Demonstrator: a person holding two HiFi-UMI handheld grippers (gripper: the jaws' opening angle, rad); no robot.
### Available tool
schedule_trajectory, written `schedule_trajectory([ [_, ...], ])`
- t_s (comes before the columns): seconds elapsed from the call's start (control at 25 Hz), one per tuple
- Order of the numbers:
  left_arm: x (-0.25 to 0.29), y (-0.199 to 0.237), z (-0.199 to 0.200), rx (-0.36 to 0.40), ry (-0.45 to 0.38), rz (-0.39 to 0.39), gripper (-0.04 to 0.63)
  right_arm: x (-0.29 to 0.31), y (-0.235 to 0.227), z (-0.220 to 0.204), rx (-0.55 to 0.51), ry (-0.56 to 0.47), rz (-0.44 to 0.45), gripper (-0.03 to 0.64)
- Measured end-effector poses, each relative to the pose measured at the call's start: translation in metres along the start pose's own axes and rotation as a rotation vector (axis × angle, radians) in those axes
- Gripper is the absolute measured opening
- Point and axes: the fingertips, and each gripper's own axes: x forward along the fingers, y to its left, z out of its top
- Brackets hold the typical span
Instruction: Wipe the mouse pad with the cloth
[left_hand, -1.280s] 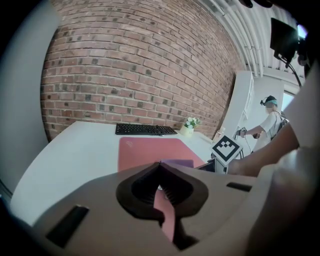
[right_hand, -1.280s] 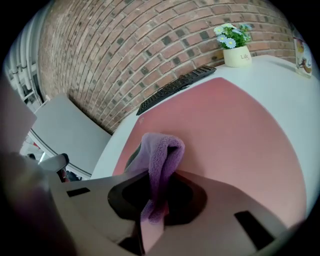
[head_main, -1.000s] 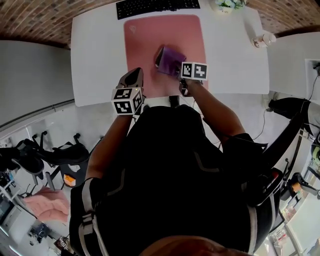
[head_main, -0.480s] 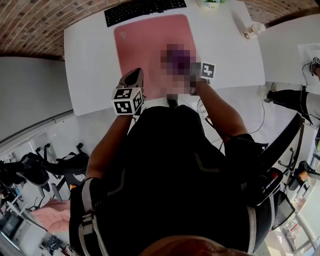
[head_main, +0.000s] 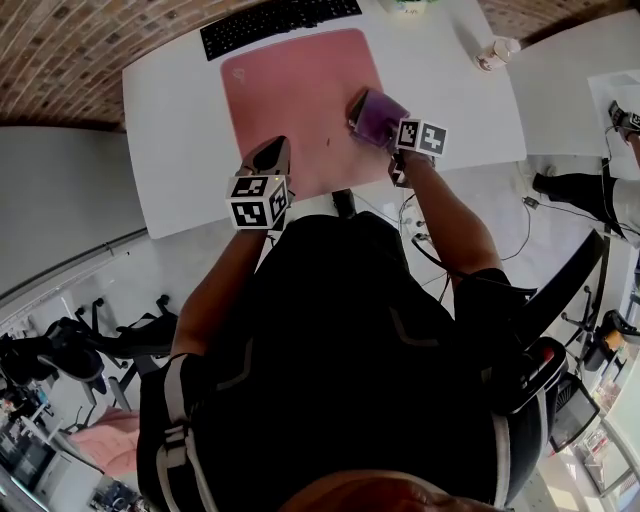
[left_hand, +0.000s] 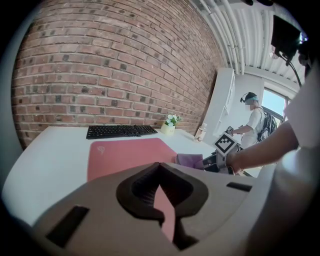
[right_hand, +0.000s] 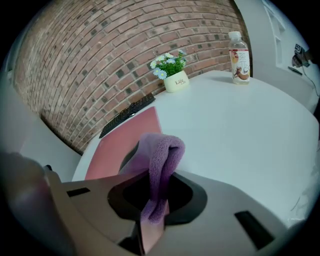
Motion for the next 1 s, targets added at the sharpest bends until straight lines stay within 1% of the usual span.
schedule_trajectory([
  [0.12, -0.002, -0.003, 0.0, 0.01, -0.001, -0.007, 0.003, -0.009, -0.017, 0.006, 0.001, -0.02, -0.046, 0.06],
  [0.32, -0.008, -0.001, 0.0, 0.02, -0.013, -0.012, 0.003, -0.026, -0.038, 0.018, -0.028, -0.071, -0.137, 0.06],
  [0.44, -0.017, 0.006, 0.001, 0.01, -0.028, 0.001, 0.003, -0.04, -0.033, 0.029, -0.056, -0.11, -0.148, 0.06],
  [0.52, -0.024, 0.014, 0.002, -0.002, -0.043, 0.012, 0.003, -0.05, -0.019, 0.035, -0.102, -0.132, -0.136, 0.06],
  [0.6, -0.031, 0.022, 0.001, -0.013, -0.056, 0.026, 0.003, -0.058, 0.002, 0.04, -0.148, -0.15, -0.106, 0.06],
  [0.76, -0.053, 0.039, -0.002, -0.046, -0.085, 0.056, 0.003, -0.066, 0.067, 0.04, -0.206, -0.18, -0.001, 0.06],
  [0.88, -0.073, 0.057, -0.008, -0.068, -0.103, 0.08, 0.003, -0.061, 0.127, 0.032, -0.245, -0.184, 0.093, 0.06],
  [1.0, -0.093, 0.074, -0.014, -0.07, -0.123, 0.109, 0.003, -0.048, 0.185, 0.017, -0.248, -0.164, 0.205, 0.06],
])
